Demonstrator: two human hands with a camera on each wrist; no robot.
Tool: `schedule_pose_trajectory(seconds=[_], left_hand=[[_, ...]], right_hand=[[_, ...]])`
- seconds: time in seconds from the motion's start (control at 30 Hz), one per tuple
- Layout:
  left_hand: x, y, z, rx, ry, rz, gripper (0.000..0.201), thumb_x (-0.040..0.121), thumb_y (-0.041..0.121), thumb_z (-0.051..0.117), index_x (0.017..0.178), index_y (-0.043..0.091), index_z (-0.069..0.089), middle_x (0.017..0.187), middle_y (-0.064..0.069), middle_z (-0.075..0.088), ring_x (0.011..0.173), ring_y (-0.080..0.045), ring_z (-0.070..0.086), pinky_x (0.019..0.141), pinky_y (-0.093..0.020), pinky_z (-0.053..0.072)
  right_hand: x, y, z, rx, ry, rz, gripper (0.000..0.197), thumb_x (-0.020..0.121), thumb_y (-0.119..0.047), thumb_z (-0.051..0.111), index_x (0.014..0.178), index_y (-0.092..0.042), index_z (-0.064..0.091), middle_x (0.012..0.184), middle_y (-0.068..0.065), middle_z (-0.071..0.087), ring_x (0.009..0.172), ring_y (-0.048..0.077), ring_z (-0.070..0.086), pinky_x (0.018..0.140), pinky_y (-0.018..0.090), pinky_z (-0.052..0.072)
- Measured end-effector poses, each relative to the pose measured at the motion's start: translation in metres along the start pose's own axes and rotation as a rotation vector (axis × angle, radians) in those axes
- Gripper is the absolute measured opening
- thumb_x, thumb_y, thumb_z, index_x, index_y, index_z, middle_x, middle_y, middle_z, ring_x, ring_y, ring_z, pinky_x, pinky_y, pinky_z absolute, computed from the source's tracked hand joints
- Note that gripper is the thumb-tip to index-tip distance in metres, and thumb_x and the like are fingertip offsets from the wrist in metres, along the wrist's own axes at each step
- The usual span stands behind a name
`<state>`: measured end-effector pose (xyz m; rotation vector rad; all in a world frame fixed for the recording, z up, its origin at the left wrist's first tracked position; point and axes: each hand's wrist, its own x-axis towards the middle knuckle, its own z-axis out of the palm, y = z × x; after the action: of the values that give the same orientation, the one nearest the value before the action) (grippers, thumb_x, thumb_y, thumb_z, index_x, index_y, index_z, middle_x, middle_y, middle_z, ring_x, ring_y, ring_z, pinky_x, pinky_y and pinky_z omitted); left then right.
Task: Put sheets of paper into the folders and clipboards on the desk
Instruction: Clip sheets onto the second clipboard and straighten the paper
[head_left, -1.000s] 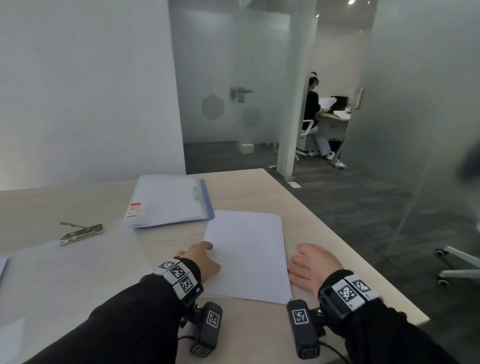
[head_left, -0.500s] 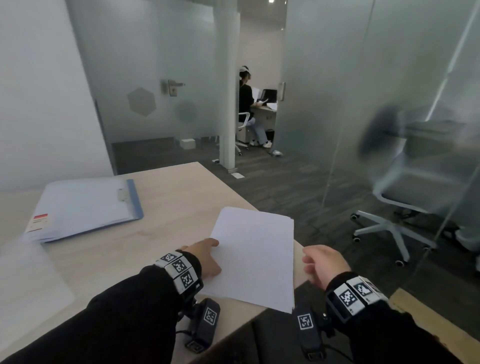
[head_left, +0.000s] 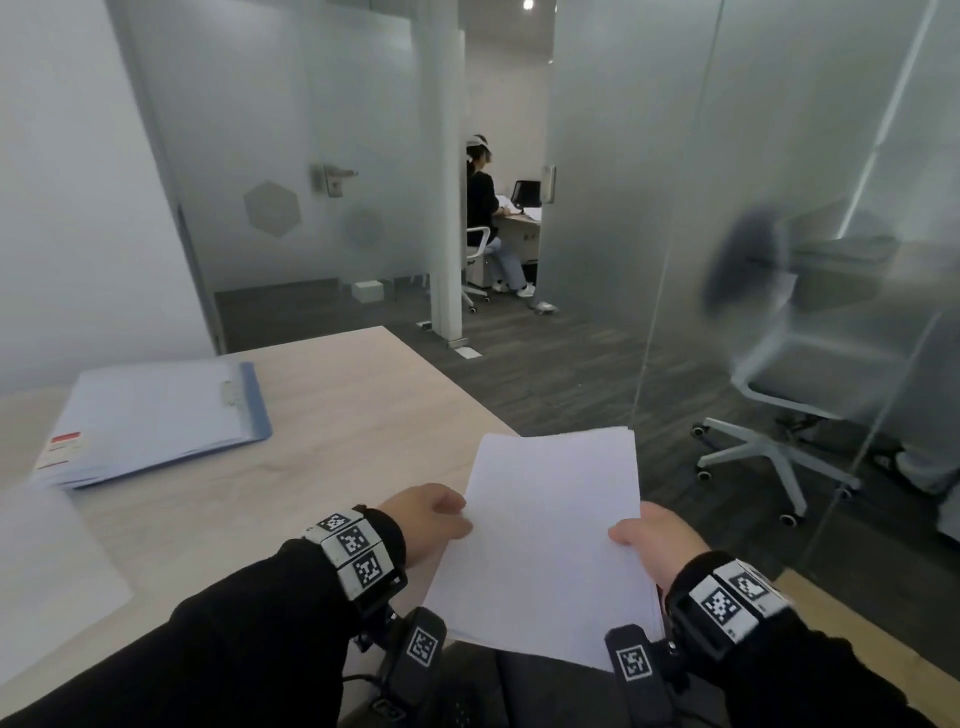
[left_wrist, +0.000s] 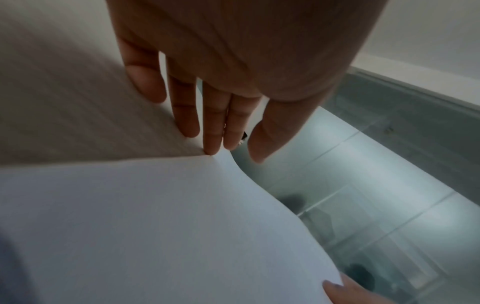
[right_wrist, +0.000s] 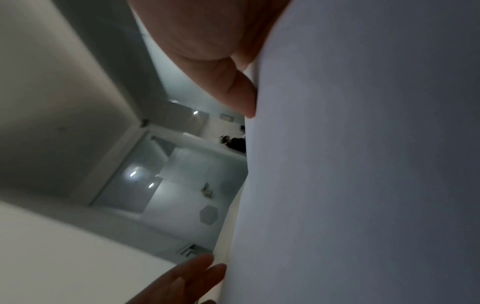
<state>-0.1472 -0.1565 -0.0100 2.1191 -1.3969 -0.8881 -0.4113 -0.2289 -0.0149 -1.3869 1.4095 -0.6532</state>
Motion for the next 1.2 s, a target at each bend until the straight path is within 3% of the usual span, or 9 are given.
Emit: schedule_pose_trajectory(seconds=[0.17,0.27,0.4,0.47,0.57,0.73,0.87,1.07,1.2], left_hand=[[0.005,-0.021,-0.019,-0.449,0.143,-0.122,0.067,0.085,0.026,0.067,0.143,0.019,0.036,0.139,-0.008,0.049,0.124,-0.031,0.053,0.081,-0.035,0.048],[0.002,-0.033,-0.040,-0.687,0.182,-0.133,0.076,0.074,0.035,0.073,0.140,0.019,0.041,0.127,-0.008,0.060,0.114,-0.030,0.059,0.089,-0.041,0.052],[-0.015,-0.043,-0.076,-0.892,0.242,-0.011,0.032,0.089,0.017,0.063,0.119,0.006,0.059,0.107,-0.013,0.070,0.089,-0.028,0.066,0.076,-0.037,0.054],[-0.022,-0.047,-0.094,-0.900,0.336,0.053,0.028,0.087,0.019,0.064,0.113,0.008,0.063,0.110,-0.016,0.070,0.093,-0.032,0.067,0.081,-0.043,0.055],[-0.036,-0.051,-0.118,-0.892,0.469,0.152,0.023,0.076,0.030,0.067,0.096,0.020,0.071,0.104,-0.010,0.074,0.103,-0.035,0.067,0.094,-0.051,0.052],[-0.058,-0.060,-0.135,-0.896,0.539,0.265,0.017,0.089,0.016,0.059,0.095,0.024,0.072,0.102,-0.005,0.074,0.096,-0.025,0.066,0.092,-0.044,0.049],[-0.065,-0.075,-0.125,-0.923,0.520,0.239,0.029,0.087,0.008,0.058,0.114,0.018,0.066,0.108,-0.005,0.073,0.099,-0.024,0.066,0.093,-0.040,0.050],[-0.061,-0.084,-0.109,-0.937,0.522,0.156,0.018,0.091,0.009,0.058,0.090,0.018,0.074,0.091,-0.003,0.077,0.087,-0.025,0.069,0.086,-0.039,0.053],[-0.073,-0.092,-0.119,-0.916,0.532,0.135,0.019,0.093,0.008,0.054,0.091,0.014,0.072,0.087,-0.006,0.075,0.079,-0.024,0.068,0.075,-0.034,0.054]], right_hand=[[-0.011,-0.029,0.021,-0.021,-0.008,-0.333,0.024,0.091,-0.007,0.053,0.106,-0.023,0.064,0.099,-0.007,0.072,0.090,0.012,0.067,0.068,0.024,0.048],[-0.012,-0.047,0.043,0.098,-0.090,-0.421,0.030,0.092,-0.002,0.053,0.106,-0.024,0.068,0.099,-0.006,0.076,0.091,0.012,0.072,0.075,0.027,0.053],[-0.010,-0.070,0.080,0.252,-0.175,-0.476,0.033,0.092,0.006,0.051,0.100,-0.020,0.069,0.092,-0.007,0.078,0.087,0.011,0.073,0.076,0.029,0.056],[-0.008,-0.083,0.096,0.293,-0.191,-0.492,0.032,0.092,0.007,0.052,0.096,-0.021,0.068,0.084,-0.011,0.078,0.078,0.005,0.072,0.068,0.022,0.054],[-0.006,-0.102,0.117,0.387,-0.222,-0.503,0.029,0.091,0.007,0.052,0.102,-0.015,0.068,0.091,0.001,0.077,0.080,0.015,0.073,0.068,0.028,0.056],[-0.008,-0.118,0.145,0.518,-0.289,-0.465,0.028,0.089,0.008,0.054,0.096,-0.015,0.068,0.090,0.007,0.076,0.082,0.025,0.071,0.075,0.038,0.056],[-0.010,-0.108,0.160,0.489,-0.303,-0.391,0.023,0.087,0.004,0.059,0.093,-0.015,0.070,0.092,0.009,0.076,0.092,0.035,0.070,0.087,0.047,0.054],[-0.013,-0.103,0.165,0.427,-0.290,-0.342,0.013,0.088,-0.007,0.063,0.095,-0.010,0.073,0.087,0.008,0.077,0.082,0.027,0.073,0.071,0.034,0.055],[-0.017,-0.110,0.173,0.394,-0.324,-0.355,0.017,0.089,-0.007,0.061,0.100,-0.011,0.074,0.096,0.010,0.077,0.091,0.030,0.072,0.086,0.043,0.055]])
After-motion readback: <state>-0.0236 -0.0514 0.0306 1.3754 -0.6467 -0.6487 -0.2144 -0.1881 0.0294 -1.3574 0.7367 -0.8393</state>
